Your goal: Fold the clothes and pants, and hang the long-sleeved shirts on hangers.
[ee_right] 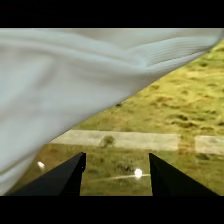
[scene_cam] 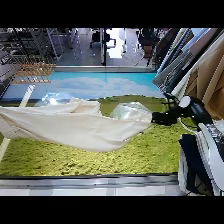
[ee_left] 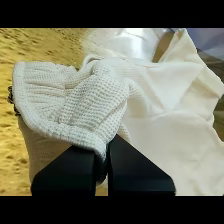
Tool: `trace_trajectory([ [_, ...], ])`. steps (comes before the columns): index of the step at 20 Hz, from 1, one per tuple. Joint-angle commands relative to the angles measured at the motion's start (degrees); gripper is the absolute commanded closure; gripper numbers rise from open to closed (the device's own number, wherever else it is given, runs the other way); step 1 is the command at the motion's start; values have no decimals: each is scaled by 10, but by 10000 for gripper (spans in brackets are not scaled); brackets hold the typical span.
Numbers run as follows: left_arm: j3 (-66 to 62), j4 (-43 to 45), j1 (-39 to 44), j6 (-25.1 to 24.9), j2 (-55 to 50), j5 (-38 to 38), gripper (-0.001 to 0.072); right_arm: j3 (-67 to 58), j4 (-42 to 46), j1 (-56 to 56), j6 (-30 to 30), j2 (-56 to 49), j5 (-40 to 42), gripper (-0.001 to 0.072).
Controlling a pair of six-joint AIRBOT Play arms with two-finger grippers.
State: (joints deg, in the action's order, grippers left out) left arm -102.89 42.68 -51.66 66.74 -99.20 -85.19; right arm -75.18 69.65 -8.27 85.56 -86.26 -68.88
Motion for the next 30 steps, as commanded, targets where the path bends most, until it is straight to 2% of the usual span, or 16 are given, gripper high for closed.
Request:
trace_trajectory([
  [1,-1,6,3,0,0,-1,692,38,-70,-89,30,-40,102,245],
  [5,-1,6,9,0,0,-1,691,35,-113,-111,33,-94,162,248],
  [7,-1,6,9,0,0,-1,691,35,-150,-107,21,-120,196,282],
  [9,-1,6,9,0,0,-1,691,22,-228,-101,-32,-149,205,282],
  [12,-1,6,9,-1,0,-1,691,-27,-258,-78,-26,-191,204,304],
  [13,-1,3,9,-1,0,-3,690,-40,-265,-71,-26,-199,196,476],
  [14,-1,-12,9,-7,0,-13,690,-52,-262,-67,-26,-200,186,681],
  [15,-1,-50,6,-18,1,-23,689,-68,-261,-64,-26,-195,165,690],
  [18,-1,-256,-10,-47,18,-26,690,-144,-198,-64,-26,-136,70,690],
  [21,-1,-555,-36,-99,60,-24,691,-225,-153,-64,-11,-24,19,690],
  [24,-1,-876,-68,-155,119,-8,691,-312,-145,-64,-5,106,30,690],
  [26,-1,-1059,-96,-181,165,26,691,-374,-101,-64,8,185,49,690],
  [28,-1,-1205,-135,-216,210,72,691,-425,-25,-64,22,256,70,690],
  [30,-1,-1289,-186,-245,245,107,690,-438,43,-64,23,325,98,690],
])
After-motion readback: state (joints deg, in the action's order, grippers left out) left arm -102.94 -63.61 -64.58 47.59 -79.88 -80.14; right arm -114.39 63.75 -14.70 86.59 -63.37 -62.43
